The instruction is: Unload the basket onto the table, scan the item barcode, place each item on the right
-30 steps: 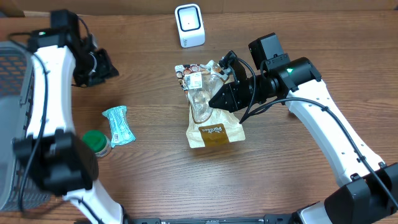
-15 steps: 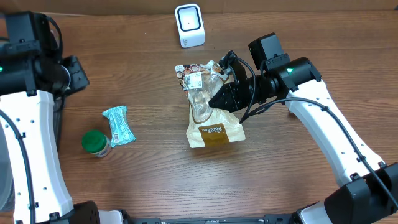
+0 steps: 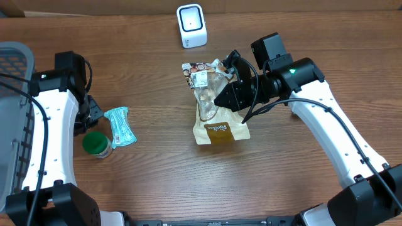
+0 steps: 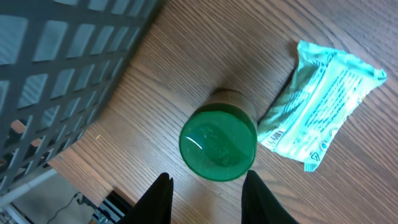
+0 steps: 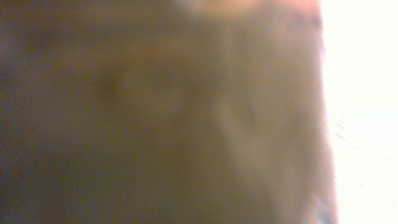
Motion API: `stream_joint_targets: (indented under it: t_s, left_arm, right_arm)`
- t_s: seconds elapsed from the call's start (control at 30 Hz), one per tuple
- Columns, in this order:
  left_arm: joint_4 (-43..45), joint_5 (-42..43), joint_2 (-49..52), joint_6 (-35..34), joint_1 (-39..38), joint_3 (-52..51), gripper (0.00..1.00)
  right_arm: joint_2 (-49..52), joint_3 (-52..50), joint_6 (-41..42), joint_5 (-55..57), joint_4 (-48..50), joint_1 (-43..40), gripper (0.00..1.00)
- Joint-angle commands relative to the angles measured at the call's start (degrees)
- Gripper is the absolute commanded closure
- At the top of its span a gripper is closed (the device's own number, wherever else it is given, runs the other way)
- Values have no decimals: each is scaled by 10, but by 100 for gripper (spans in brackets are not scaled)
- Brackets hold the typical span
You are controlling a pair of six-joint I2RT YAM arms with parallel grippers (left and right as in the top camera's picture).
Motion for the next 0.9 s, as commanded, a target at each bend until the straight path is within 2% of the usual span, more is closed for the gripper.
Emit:
stream_joint_targets:
  t_s: [0.0,0.13,0.37,0.87]
  left_arm:
    - [-13,-47,-9,-56,6,2,78]
    - [-16,-65,-9,-84,20,-19,78]
    - [79,-56,-8,-83,44,-107,78]
    - [141,-34,-7,-75,44,-172,78]
  right_arm:
    - [-13,10,4,21,3,-2,96]
    - [-13,10,4,22,3,-2,96]
    - [-13,10,4,24,2,-2,96]
    - [-13,10,4,29,-2,-2,96]
